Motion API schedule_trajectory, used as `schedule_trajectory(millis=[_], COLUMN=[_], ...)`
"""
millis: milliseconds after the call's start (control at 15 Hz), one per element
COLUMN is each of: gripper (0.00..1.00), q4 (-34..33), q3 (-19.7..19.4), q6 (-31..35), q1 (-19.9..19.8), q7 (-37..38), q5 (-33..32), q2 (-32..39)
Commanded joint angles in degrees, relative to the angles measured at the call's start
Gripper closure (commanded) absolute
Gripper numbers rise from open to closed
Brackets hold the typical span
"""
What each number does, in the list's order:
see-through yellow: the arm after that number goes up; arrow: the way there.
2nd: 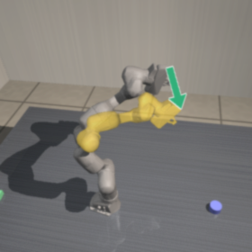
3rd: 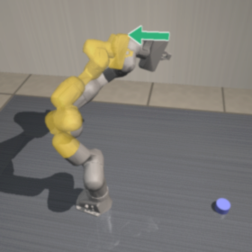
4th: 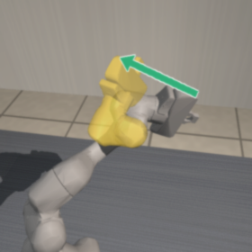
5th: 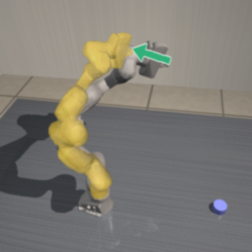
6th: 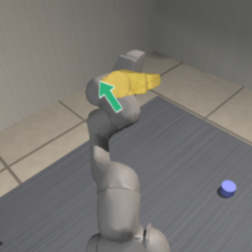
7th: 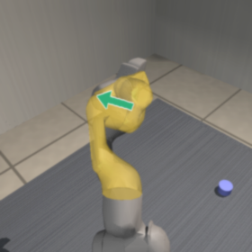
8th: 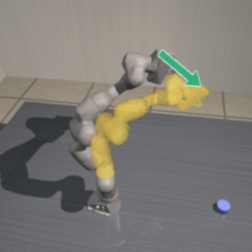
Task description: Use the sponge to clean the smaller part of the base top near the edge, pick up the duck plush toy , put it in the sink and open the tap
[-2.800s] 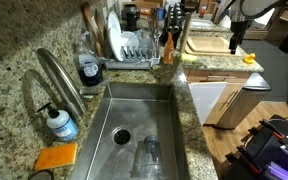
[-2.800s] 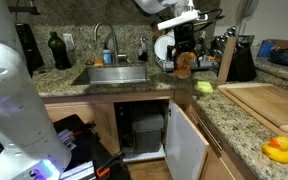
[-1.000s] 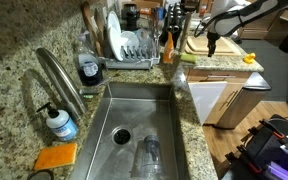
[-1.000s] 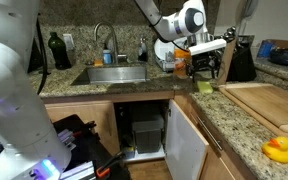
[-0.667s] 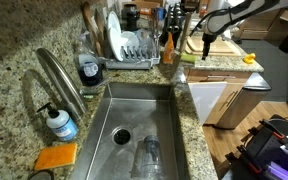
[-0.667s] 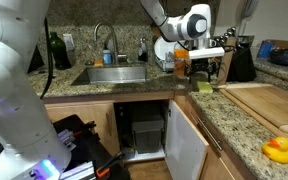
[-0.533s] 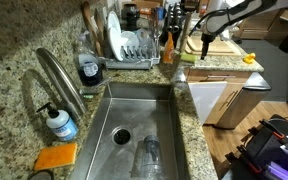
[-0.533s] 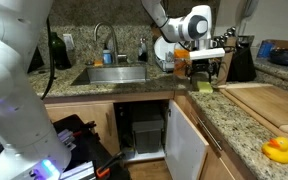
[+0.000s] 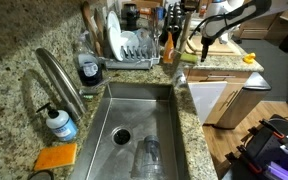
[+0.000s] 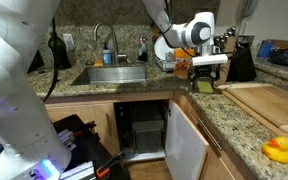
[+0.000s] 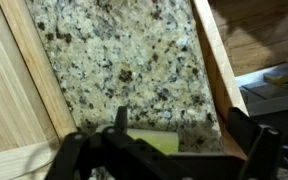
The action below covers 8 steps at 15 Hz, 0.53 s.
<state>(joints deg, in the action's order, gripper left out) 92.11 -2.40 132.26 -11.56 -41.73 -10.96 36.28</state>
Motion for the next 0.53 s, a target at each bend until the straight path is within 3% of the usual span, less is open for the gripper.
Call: schedule_trajectory(millis=[0, 467], gripper=[0.00, 0.00], q4=[-0.18, -5.11], q3=[0.26, 1.32], q6=[-0.23, 7.73], q1=[-0.17, -1.28], q7=[0.07, 1.38], q5=[-0.18, 2.62], q2=[-0.01, 5.64])
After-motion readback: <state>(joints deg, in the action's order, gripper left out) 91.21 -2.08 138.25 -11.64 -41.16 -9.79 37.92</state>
